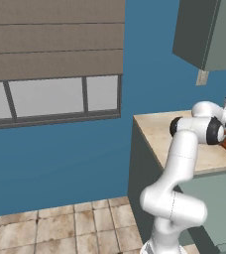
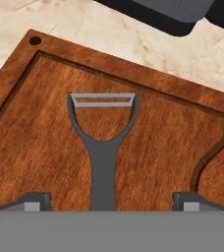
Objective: Open the drawer on the right and place the cutting tools on the cutting board.
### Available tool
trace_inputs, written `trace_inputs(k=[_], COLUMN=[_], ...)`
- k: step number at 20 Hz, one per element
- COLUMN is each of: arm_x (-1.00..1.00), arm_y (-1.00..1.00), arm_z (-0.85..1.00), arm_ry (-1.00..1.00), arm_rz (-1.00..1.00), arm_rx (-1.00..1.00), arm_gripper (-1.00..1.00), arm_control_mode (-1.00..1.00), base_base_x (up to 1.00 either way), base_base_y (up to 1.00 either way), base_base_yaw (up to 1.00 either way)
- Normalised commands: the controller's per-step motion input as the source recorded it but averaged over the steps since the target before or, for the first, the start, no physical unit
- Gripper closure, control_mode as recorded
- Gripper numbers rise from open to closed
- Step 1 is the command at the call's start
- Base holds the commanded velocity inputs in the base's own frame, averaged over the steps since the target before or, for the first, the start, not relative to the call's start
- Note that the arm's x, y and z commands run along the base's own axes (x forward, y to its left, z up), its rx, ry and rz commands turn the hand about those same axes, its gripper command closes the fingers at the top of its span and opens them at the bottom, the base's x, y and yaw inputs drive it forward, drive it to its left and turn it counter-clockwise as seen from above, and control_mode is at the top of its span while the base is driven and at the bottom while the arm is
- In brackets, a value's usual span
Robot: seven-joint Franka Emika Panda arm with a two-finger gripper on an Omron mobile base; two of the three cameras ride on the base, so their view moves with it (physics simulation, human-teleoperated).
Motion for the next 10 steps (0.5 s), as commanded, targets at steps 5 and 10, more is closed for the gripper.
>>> trace_inputs(k=[5,10], arm_x=[-0.82,-1.0], arm_y=[0.39,0.82], arm_z=[0.52,0.38], arm_ry=[-0.16,-0.1], arm_rz=[0.0,0.0], arm_rx=[0.0,0.0], arm_gripper=[-1.0,-1.0], arm_control_mode=[-1.0,-1.0], base_base_x=[0.0,0.0], base_base_y=[0.0,0.0], base_base_yaw=[0.0,0.0])
